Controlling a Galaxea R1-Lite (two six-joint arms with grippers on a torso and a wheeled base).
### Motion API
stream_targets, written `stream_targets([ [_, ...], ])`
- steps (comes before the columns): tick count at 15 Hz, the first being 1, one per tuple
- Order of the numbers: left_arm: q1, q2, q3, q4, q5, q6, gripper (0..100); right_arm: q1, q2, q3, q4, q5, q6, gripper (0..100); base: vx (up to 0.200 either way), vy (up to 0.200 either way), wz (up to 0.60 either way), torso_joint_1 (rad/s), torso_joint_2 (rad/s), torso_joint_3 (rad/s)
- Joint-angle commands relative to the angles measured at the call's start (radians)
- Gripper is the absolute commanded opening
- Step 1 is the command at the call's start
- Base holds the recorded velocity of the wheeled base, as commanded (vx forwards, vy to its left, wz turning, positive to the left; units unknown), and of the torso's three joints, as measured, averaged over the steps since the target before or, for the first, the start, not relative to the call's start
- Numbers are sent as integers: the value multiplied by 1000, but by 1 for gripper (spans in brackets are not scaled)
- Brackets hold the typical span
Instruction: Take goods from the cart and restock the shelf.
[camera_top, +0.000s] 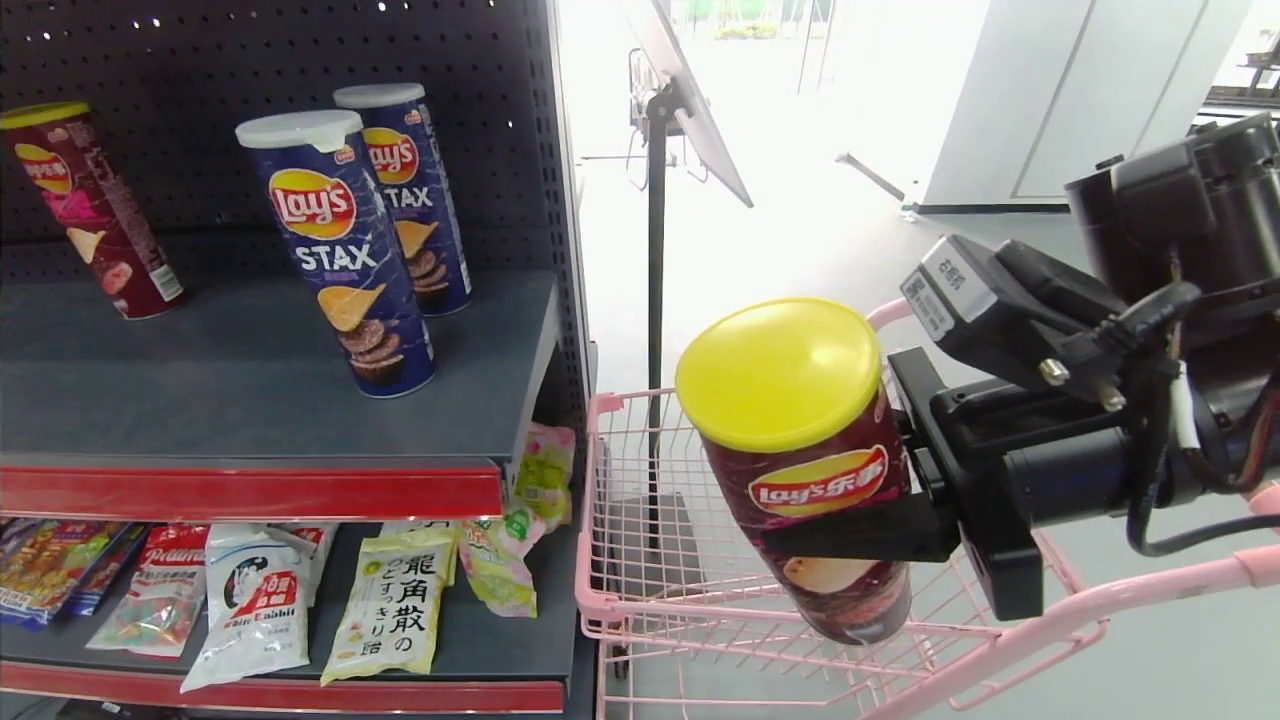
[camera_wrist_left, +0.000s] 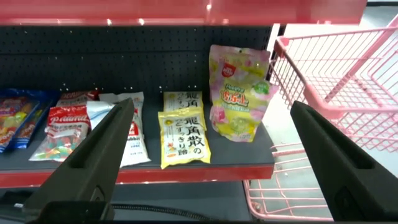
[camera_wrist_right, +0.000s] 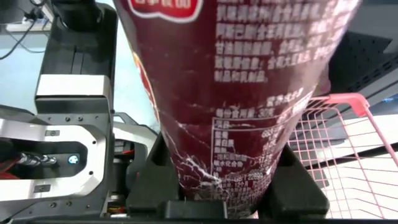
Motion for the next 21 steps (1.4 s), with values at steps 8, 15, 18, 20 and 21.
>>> stream_targets([
  [8,0,1,0,0,0,0,100,-6,-12,19,1,-1,2,0,0,0,0,234,-557,-326],
  [15,0,1,0,0,0,0,100,-55,-66,43,-1,-2,-1,0,0,0,0,106,-232,-130],
  [18,0,1,0,0,0,0,100,-79,-123,53,1,-5,-7,0,0,0,0,0,0,0],
  [20,0,1,1,0,0,0,100,-82,-190,105,2,-10,-6,0,0,0,0,0,0,0],
  [21,0,1,0,0,0,0,100,-79,-198,112,1,-10,-7,0,0,0,0,0,0,0],
])
